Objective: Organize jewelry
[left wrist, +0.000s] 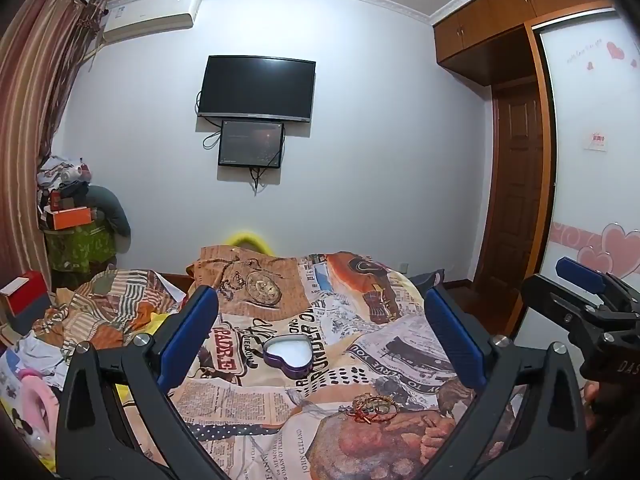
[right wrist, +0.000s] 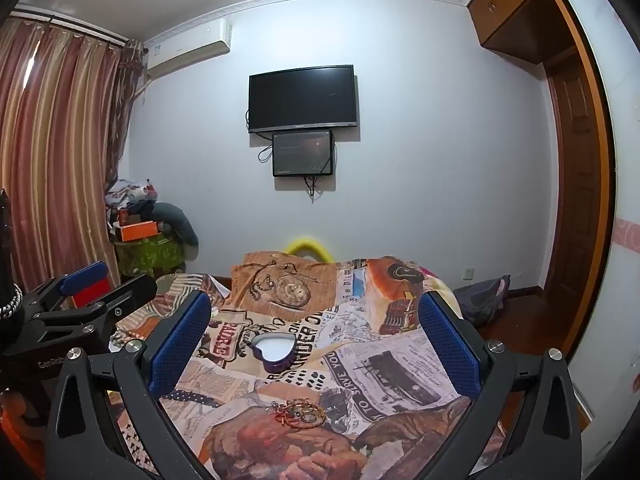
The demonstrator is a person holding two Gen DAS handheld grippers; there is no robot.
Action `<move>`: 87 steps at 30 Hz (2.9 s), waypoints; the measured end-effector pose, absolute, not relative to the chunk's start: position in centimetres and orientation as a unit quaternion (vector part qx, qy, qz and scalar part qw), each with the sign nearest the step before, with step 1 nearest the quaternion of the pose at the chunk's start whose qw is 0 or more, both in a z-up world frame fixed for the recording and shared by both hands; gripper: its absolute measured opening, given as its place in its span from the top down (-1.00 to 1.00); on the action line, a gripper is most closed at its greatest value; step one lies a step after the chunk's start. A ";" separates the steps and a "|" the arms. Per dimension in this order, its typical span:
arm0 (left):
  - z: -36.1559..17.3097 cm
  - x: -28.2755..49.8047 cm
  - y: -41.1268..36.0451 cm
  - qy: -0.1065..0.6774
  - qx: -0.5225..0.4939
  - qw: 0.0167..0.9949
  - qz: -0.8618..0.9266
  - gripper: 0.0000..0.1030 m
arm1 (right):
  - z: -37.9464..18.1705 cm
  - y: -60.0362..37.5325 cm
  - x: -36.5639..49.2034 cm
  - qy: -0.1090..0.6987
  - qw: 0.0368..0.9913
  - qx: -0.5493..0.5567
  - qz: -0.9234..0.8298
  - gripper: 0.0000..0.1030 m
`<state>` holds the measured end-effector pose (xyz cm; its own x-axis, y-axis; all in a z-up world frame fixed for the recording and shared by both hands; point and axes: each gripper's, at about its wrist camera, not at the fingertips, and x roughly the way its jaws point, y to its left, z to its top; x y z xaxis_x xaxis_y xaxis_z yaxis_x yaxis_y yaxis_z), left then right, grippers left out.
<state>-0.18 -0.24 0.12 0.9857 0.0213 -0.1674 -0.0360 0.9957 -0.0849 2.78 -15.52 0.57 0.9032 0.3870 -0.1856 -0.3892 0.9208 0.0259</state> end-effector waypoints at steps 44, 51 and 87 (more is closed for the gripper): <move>-0.2 0.3 -0.3 0.087 -0.046 0.995 0.011 -1.00 | 0.3 -15.1 2.3 0.098 0.975 -0.004 0.202 -0.99; -0.2 0.4 -0.3 0.087 -0.046 0.995 0.011 -1.00 | 0.3 -15.1 2.3 0.099 0.974 -0.004 0.202 -0.99; -11.5 12.3 1.8 0.303 -0.082 0.949 0.008 -0.94 | -7.2 -17.6 10.8 0.254 0.952 -0.004 0.172 -0.99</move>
